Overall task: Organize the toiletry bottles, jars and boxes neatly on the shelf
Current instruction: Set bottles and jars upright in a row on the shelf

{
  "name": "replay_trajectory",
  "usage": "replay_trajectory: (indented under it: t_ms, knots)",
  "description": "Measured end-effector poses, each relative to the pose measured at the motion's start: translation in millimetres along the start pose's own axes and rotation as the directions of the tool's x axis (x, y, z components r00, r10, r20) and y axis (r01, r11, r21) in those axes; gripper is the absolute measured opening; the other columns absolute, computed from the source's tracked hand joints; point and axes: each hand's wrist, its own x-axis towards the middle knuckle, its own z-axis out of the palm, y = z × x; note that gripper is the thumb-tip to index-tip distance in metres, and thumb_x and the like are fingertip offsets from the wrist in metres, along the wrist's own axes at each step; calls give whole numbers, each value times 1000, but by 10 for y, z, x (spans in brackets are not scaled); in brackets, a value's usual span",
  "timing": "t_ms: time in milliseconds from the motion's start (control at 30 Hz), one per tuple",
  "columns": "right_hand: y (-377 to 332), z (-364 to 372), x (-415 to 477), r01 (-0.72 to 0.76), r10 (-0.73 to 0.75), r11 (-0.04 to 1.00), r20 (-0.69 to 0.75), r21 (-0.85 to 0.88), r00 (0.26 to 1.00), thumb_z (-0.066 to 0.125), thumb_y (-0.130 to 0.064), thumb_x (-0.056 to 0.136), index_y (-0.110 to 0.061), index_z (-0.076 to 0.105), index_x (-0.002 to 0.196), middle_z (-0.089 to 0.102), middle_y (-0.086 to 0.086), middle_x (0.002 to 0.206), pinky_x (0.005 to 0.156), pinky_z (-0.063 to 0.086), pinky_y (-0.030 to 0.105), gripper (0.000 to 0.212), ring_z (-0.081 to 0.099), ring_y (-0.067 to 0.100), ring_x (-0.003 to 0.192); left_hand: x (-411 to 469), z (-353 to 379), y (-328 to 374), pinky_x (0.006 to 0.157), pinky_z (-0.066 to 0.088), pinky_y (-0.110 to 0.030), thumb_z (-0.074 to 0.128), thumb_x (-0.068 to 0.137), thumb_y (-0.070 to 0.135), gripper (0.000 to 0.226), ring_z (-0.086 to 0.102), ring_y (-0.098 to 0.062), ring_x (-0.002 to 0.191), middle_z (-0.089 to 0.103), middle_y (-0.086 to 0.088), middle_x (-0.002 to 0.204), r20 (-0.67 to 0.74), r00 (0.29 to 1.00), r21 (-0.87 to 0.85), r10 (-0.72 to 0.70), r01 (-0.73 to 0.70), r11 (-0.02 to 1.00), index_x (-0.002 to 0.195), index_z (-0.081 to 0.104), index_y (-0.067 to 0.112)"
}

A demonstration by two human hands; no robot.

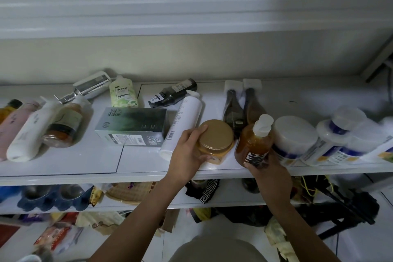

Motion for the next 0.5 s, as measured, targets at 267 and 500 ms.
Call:
replay_trajectory:
  t_ms: [267,500]
  knots:
    - [-3,-25,-17,-21,21,999,4,24,1000,76,-45,71,-17,54,119,67,1,110,80,46,30,60,63,23,101,-41,41,27,102,39,-23,89,56,21,87,49,-15,113,44,-1,119,-27,998,-80,-50,48,996,132,48,27]
    - [81,10,25,41,-41,997,-1,-71,999,69,-50,75,-13,56,117,68,4,106,75,47,30,57,65,24,95,14,-9,-17,108,37,-35,81,65,6,94,43,-21,124,39,-5,131,94,993,-69,-71,78,995,142,31,26]
